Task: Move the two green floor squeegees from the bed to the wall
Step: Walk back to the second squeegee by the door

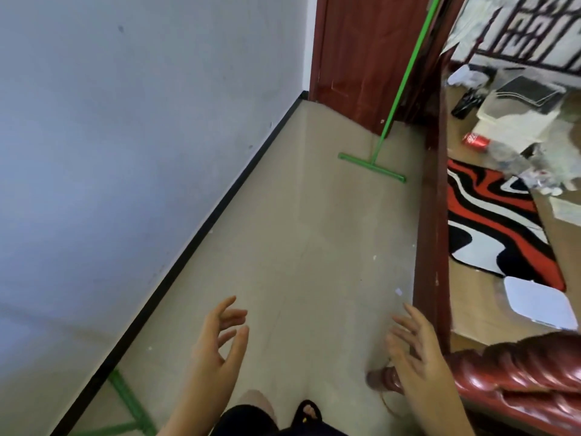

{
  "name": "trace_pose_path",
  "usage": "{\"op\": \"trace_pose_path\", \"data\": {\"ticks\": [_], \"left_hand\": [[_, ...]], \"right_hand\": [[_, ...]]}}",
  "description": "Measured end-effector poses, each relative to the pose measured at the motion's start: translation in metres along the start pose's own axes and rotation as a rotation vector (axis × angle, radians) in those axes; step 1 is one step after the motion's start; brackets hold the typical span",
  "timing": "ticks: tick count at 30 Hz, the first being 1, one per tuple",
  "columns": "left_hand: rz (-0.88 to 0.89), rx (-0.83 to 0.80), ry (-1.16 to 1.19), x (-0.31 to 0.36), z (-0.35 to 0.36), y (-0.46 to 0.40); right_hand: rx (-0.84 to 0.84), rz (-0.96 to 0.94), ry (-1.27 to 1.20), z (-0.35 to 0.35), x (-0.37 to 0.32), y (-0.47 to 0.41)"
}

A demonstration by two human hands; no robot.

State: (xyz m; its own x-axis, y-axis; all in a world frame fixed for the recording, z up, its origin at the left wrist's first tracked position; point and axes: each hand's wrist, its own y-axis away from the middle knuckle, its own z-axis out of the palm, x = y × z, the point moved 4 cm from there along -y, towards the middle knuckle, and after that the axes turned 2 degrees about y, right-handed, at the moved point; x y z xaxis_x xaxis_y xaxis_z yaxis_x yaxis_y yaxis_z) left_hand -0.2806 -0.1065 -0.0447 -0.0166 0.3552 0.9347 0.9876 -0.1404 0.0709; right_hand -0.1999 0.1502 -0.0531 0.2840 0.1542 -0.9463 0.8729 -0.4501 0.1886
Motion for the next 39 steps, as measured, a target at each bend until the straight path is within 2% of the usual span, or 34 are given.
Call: {"op": "trace_pose_path", "data": {"ticks": [8,14,17,25,31,39], "left_hand": [[0.011,-0.069,-0.027,0.022,0.076,-0.121],[0.089,-0.110,-0.015,0.064,0.125,-0.275],[0.128,-0.139,-0.013,0.097,0.151,-0.355],[0.149,-0.225,-0.033,0.136,0.248,-0.505],[0.152,-0.153,0.008,0.178,0.345,-0.611],[0.126,-0.059,0.031,0.236,0.448,-0.735]], "right_hand": [[0.125,0.022,0.013,-0.048,-0.005,-0.118],[0.217,-0.017,-0.012,-0.071,-0.026,-0.256],[0.316,-0.066,-0.031,-0.086,-0.050,-0.324],[0.395,0.008,-0.058,-0.136,-0.066,-0.476],[0.330,0.012,-0.068,-0.211,-0.077,-0.623],[0.251,-0.102,0.051,-0.299,-0.123,-0.817]]}}
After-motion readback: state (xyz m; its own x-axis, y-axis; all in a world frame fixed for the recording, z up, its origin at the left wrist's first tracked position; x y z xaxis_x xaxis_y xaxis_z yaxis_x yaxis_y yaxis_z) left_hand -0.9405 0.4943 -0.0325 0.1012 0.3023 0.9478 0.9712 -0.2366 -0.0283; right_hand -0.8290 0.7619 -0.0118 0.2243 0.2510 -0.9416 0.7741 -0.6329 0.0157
